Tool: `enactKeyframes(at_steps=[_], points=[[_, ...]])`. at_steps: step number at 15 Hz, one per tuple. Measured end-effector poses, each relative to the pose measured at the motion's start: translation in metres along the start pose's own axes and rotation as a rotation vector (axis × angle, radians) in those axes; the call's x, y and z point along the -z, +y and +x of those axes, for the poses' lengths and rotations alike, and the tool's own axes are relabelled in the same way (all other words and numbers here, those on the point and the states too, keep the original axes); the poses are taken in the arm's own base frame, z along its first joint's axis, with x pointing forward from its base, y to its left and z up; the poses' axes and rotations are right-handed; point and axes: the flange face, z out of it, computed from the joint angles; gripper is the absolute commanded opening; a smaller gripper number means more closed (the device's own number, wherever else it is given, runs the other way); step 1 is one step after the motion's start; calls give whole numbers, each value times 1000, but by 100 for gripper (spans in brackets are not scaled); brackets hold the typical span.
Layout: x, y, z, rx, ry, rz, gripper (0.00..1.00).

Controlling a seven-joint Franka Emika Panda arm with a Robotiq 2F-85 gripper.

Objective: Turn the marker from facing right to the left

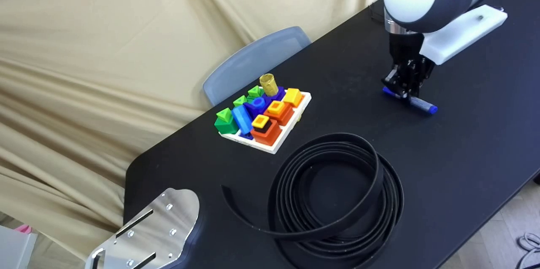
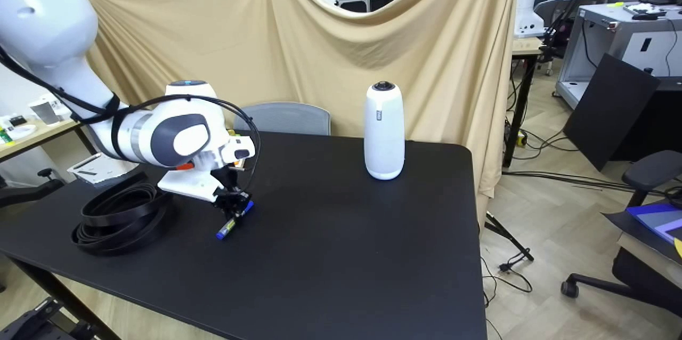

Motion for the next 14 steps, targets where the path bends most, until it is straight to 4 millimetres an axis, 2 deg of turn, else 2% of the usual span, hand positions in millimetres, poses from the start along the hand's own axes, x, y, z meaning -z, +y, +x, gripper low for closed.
enactKeyframes(at_steps=[6,10,11,12,14], points=[[0,-11,-1,342,-3,-74,5],[1,-5,0,577,-9,-95,5],[1,-1,0,634,-11,-100,46],[1,3,0,692,-13,-105,47],[2,9,1,806,-17,-113,59]])
